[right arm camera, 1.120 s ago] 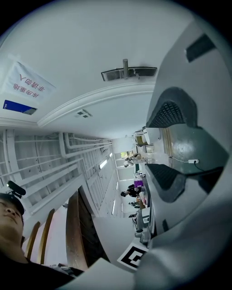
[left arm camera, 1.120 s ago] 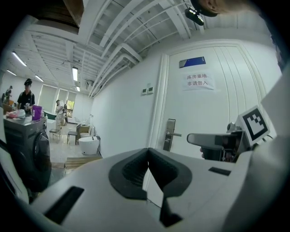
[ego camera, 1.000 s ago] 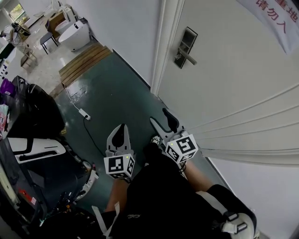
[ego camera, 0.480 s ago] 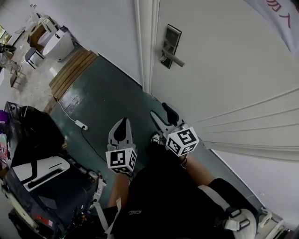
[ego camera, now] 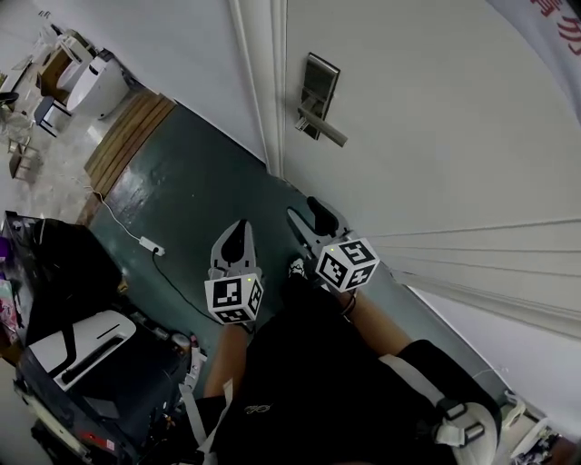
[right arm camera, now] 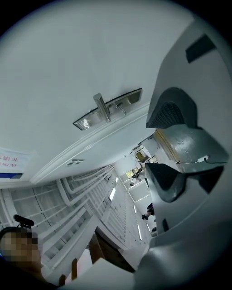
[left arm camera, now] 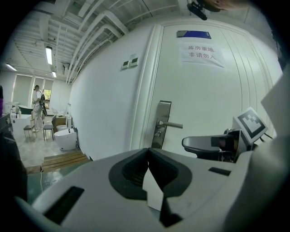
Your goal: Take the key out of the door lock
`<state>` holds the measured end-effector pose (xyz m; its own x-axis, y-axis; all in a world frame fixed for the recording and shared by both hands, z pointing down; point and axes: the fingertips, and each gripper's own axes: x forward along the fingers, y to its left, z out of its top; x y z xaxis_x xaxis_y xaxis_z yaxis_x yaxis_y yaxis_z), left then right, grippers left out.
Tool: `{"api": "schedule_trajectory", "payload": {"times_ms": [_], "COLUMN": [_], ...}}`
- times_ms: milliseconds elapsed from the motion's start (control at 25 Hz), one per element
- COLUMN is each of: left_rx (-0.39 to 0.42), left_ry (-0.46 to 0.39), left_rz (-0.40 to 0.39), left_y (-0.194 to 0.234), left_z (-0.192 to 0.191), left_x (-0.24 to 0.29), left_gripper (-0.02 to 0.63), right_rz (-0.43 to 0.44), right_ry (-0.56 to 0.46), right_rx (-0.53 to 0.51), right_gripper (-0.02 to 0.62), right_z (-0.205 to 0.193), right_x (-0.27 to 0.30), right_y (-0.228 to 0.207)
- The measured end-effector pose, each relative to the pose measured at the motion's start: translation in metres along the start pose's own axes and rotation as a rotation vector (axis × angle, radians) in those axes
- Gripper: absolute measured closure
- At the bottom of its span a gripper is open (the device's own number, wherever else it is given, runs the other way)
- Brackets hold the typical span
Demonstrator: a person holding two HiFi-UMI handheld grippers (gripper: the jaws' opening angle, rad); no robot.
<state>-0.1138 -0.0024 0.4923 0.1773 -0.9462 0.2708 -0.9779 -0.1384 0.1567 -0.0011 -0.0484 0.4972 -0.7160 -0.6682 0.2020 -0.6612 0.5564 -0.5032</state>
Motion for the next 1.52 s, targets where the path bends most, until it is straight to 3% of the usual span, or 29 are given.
{"api": "schedule_trajectory", "payload": {"times_ms": [520, 1000, 1240, 1520], "left_rx": [0.017, 0.035, 0.036, 0.049], "left_ry": [0.072, 0.081, 0.092, 0.130], "left_rz": [-0.058, -0.079, -0.130, -0.211], "left_y": [-0.008, 0.010, 0.022, 0.037], "left_z": [-0.002, 0.008, 0.013, 0.015], "left_x": [0.066, 0.093, 0.116, 0.145], "left_gripper": [0.583, 0.583, 0.583, 0.583], "right_rz": [-0.045, -0.040, -0.094, -0.182], "right_ry": [-0.024, -0.028, -0.071, -0.120], "right_rx": [0.059, 0.125, 0.221, 0.223], "right_gripper": [0.362, 0.385, 0.391, 0.396], "right_z": [0.012, 0.007, 0.015, 0.025], "right_x": [0.036, 0.066, 0.085, 0.106], "right_y": [-0.044, -0.042, -0.057, -0.070]}}
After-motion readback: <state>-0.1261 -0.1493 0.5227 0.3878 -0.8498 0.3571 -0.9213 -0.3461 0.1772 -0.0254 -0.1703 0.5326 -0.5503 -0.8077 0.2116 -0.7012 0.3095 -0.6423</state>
